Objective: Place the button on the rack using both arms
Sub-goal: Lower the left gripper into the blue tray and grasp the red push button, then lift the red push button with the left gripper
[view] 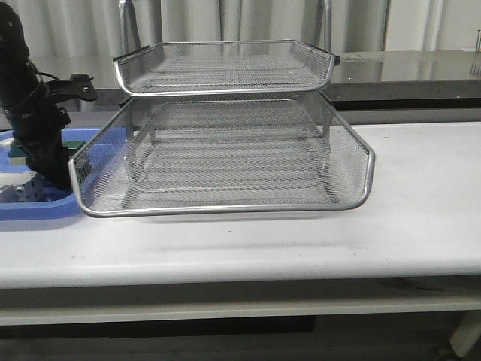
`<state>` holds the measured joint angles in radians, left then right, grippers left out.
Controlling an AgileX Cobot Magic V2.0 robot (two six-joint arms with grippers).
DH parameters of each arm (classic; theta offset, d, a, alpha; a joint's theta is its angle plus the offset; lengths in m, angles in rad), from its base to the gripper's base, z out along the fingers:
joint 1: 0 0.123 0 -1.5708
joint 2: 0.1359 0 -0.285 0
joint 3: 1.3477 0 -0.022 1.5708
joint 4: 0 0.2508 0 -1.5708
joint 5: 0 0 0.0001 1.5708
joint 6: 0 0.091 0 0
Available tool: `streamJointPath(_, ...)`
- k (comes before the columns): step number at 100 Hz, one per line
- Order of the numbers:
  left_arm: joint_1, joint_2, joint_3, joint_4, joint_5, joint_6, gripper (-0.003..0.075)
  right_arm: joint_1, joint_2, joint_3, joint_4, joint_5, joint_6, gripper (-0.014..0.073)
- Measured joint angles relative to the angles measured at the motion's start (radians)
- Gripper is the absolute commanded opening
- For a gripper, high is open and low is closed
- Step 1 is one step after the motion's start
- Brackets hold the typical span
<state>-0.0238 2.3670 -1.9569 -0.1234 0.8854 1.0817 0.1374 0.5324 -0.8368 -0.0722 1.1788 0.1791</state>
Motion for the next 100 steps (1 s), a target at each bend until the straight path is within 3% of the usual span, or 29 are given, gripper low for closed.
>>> streamJointPath(11, -0.002, 0.004, 0.0, 0.002, -0.007, 0.0, 0.0134, 0.0, 0.0, 0.0, 0.0, 0.0, 0.0, -0.0067)
streamJointPath(25, -0.002, 0.004, 0.0, 0.002, -0.009, 0.0, 0.0039, 0.0, 0.0, 0.0, 0.0, 0.0, 0.0, -0.0067)
streamJointPath(70, -0.002, -0.076, 0.0, 0.0, 0.037, 0.002, 0.002, 0.0, 0.0, 0.0, 0.0, 0.0, 0.0, -0.0067)
streamJointPath(100, -0.002, -0.217, -0.002, -0.007, 0.188, 0.002, -0.002, 0.0, 0.0, 0.0, 0.0, 0.0, 0.0, -0.0067)
